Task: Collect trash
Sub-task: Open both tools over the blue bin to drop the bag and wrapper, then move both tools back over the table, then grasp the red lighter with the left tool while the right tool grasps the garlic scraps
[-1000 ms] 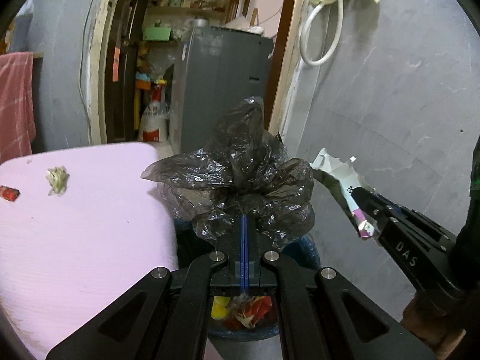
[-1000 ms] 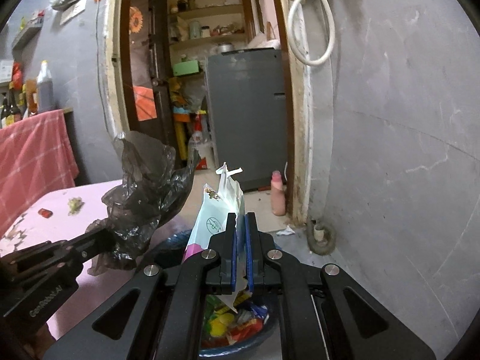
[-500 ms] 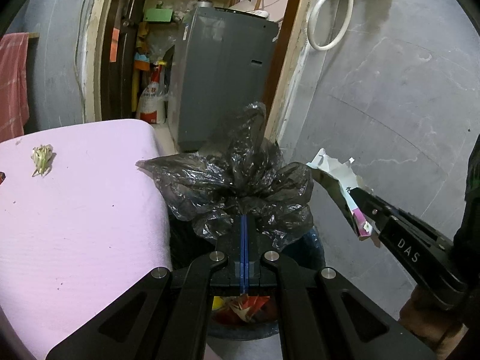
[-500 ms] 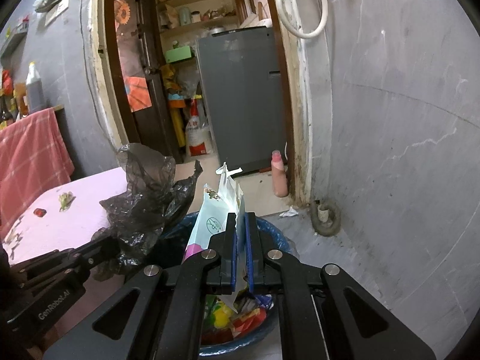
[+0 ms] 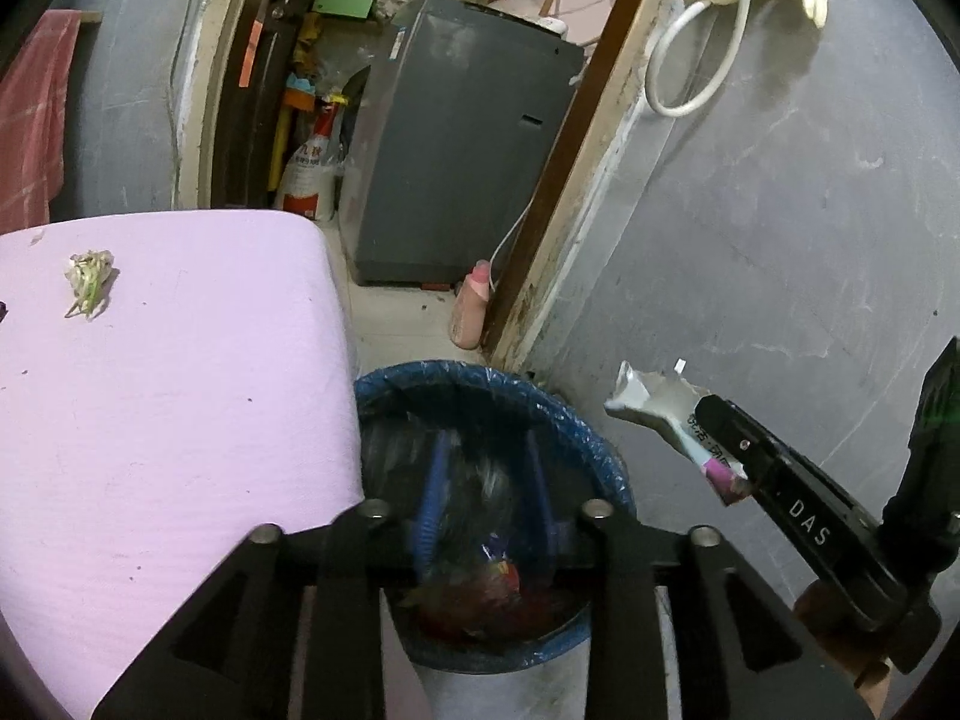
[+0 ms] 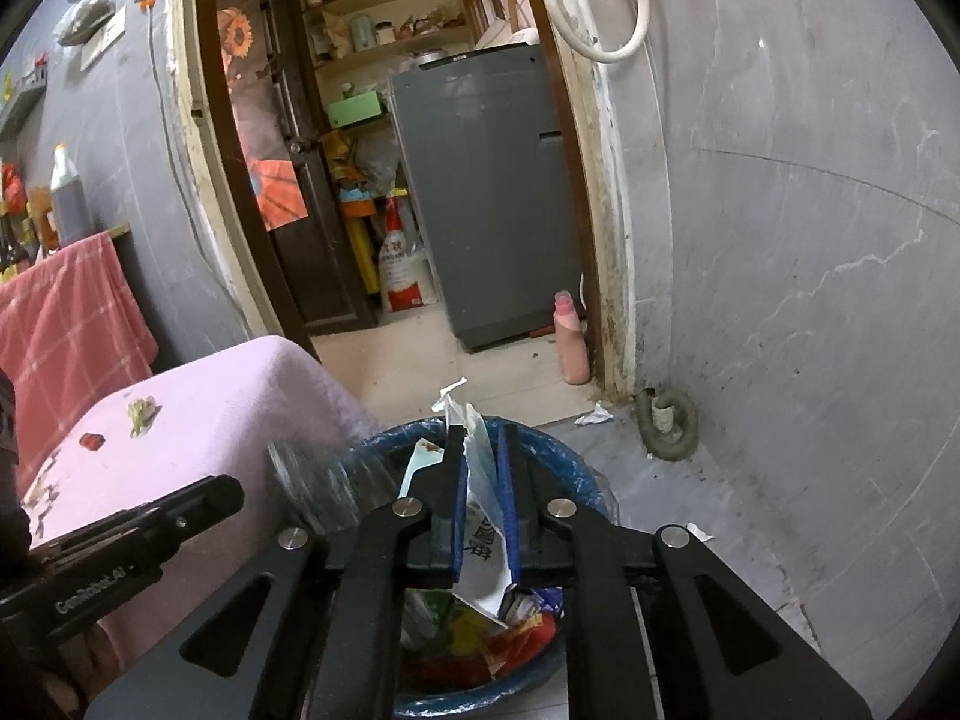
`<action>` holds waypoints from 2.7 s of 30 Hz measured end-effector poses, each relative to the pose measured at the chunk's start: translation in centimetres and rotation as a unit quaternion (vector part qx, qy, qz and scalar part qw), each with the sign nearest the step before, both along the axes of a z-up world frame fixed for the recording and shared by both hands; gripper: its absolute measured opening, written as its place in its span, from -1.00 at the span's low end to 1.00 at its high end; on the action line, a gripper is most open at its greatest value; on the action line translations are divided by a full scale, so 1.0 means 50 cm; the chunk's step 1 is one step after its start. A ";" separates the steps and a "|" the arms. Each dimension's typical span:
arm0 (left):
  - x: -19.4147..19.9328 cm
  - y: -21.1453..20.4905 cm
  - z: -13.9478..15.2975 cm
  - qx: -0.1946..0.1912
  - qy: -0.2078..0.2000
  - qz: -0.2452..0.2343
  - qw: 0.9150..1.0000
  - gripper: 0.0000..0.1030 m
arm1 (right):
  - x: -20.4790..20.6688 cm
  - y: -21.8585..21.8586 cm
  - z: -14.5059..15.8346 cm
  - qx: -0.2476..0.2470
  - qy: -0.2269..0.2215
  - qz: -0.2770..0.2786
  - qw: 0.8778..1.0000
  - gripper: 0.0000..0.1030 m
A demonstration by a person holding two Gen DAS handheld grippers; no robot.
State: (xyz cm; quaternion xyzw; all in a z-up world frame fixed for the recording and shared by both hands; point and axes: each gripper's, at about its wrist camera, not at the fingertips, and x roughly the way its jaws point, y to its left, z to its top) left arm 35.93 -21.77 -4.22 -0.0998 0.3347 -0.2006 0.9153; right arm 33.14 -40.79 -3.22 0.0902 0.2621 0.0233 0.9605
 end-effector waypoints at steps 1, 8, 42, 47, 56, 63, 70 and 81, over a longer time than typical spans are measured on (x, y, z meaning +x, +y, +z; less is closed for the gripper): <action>-0.002 0.003 0.004 -0.002 -0.002 0.000 1.000 -0.47 | 0.000 0.000 0.001 0.000 -0.002 0.000 1.000 -0.68; -0.021 0.016 0.039 -0.002 -0.032 0.017 0.999 -0.16 | -0.009 0.008 0.021 -0.003 -0.024 0.002 1.000 -0.49; -0.156 0.282 0.149 0.073 -0.150 0.194 0.967 0.95 | -0.101 0.144 0.136 -0.002 -0.173 0.043 0.984 1.00; -0.167 0.364 0.141 0.092 -0.139 0.222 0.961 0.95 | -0.091 0.197 0.138 0.005 -0.166 0.067 0.984 1.00; -0.139 0.519 0.103 0.095 -0.079 0.262 0.957 0.95 | -0.035 0.314 0.138 0.016 -0.122 0.118 0.985 1.00; -0.064 0.581 0.072 0.092 -0.017 0.255 0.962 0.95 | 0.040 0.409 0.129 -0.008 -0.086 0.160 0.983 1.00; 0.020 0.608 0.047 0.067 0.042 0.238 0.968 0.93 | 0.129 0.479 0.092 -0.035 -0.022 0.210 0.977 0.99; 0.107 0.628 0.036 0.032 0.113 0.222 0.968 0.26 | 0.245 0.549 0.030 -0.054 0.113 0.274 0.954 0.41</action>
